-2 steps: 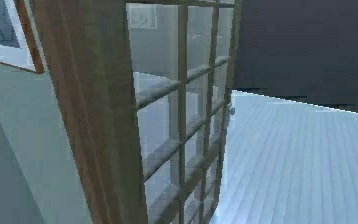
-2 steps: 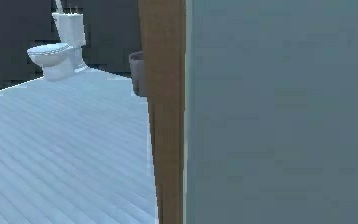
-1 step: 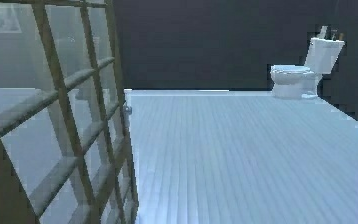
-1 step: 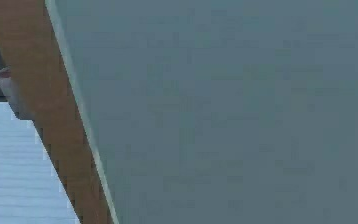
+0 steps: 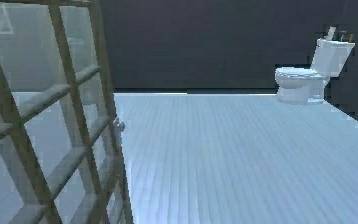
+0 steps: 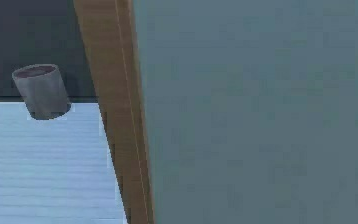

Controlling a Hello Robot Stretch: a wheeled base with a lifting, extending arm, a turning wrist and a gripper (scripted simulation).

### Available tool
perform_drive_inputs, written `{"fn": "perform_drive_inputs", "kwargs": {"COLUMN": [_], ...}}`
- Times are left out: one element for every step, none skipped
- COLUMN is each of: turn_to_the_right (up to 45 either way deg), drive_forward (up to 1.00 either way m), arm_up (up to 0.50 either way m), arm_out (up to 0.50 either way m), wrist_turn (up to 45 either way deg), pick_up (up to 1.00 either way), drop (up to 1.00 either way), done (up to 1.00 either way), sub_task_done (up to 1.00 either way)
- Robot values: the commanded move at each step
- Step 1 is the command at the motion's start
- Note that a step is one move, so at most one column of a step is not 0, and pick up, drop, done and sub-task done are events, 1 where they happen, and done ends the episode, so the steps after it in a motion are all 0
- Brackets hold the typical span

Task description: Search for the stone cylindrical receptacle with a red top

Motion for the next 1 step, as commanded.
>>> {"fn": "perform_drive_inputs", "kwargs": {"turn_to_the_right": [6.0], "drive_forward": [0.0], "arm_up": [0.0], "arm_out": [0.0], "wrist_turn": [0.0], "pick_up": [0.0], "drop": [0.0], "done": [0.0], "sub_task_done": [0.0]}}
